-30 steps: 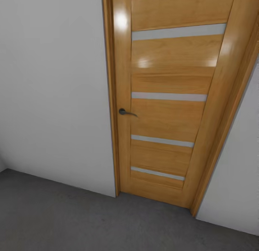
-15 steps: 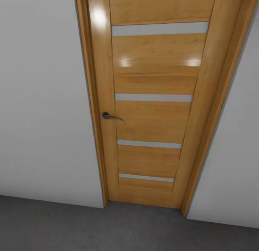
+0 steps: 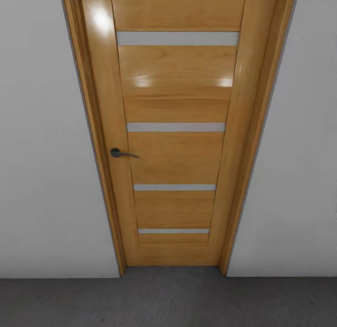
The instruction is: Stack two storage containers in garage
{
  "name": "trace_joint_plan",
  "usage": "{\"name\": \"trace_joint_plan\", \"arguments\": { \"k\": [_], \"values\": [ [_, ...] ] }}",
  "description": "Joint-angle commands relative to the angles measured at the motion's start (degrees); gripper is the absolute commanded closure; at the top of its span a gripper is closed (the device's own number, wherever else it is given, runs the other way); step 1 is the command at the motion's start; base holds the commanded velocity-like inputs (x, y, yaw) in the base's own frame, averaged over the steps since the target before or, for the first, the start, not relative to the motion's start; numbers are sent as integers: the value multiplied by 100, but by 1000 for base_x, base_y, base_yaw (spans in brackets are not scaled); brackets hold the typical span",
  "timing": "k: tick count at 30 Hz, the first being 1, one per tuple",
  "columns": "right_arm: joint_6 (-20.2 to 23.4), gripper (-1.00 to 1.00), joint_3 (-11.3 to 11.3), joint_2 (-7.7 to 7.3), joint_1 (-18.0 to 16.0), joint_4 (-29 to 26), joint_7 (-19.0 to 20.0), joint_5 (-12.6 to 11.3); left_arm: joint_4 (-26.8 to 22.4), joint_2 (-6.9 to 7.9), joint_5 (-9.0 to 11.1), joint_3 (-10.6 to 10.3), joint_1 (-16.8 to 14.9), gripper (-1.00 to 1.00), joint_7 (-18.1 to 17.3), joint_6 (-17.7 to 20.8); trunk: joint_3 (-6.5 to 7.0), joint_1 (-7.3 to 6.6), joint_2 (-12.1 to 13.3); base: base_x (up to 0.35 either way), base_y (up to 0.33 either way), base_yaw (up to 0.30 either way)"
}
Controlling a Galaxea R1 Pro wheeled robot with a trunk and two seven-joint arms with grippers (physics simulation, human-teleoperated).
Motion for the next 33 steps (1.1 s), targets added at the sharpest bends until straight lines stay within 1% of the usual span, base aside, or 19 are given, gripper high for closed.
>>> {"name": "trace_joint_plan", "arguments": {
  "k": [1,6,12,16,21,33],
  "values": [
    [-22,-100,-8,0,-2,4,-1,27,0,0,29,0,-1,-100,5,-14,-4,0,-2,0,0,-89],
    [-22,-100,4,0,-2,4,8,50,0,-5,29,0,-1,-100,8,-14,-4,0,-2,0,0,-31],
    [-22,-100,79,0,-2,4,3,102,0,-2,29,0,-1,-100,9,-14,-4,0,-2,3,0,-5],
    [-16,-100,88,0,-2,4,0,108,0,0,35,2,-1,-100,9,-14,-4,0,-2,107,0,-1],
    [-14,-100,90,0,-2,4,-1,105,3,2,44,8,-1,-100,9,-14,-4,0,-2,244,0,0],
    [-30,-100,83,0,-2,4,-1,103,6,2,46,8,-1,-100,9,-14,-4,0,-2,313,0,0]
  ]
}}
